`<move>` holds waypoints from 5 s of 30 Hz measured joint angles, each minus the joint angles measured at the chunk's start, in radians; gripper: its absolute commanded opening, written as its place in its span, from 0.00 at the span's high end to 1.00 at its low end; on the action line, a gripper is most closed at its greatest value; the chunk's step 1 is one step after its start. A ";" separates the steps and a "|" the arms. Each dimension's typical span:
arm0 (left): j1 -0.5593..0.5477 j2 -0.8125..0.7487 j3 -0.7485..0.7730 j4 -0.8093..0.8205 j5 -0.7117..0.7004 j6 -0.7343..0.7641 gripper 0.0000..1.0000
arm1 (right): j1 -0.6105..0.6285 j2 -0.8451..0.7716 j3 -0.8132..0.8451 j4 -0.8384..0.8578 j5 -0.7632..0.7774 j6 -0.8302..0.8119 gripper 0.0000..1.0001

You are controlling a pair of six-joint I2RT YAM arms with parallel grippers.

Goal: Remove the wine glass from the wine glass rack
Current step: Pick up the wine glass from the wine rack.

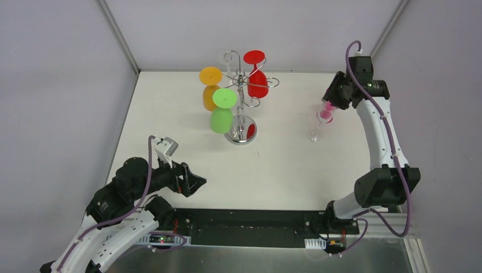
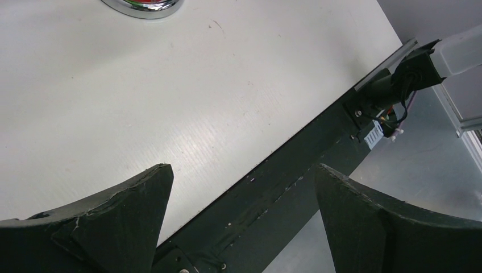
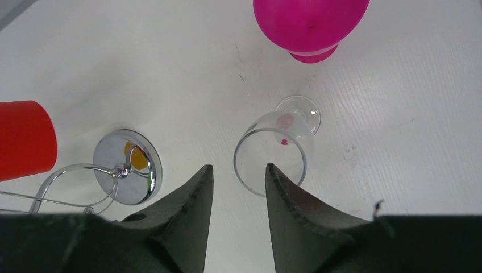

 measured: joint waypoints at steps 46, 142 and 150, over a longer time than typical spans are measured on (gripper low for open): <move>0.000 0.398 0.136 0.471 -0.357 -0.625 0.05 | 0.304 -0.692 -0.424 0.264 -0.394 0.239 0.52; 0.160 0.625 0.170 0.787 -0.259 -0.869 1.00 | 0.344 -0.977 -0.629 0.245 -0.396 0.201 0.58; 0.183 0.718 0.208 0.816 -0.200 -0.897 1.00 | 0.344 -0.989 -0.649 0.245 -0.389 0.201 0.57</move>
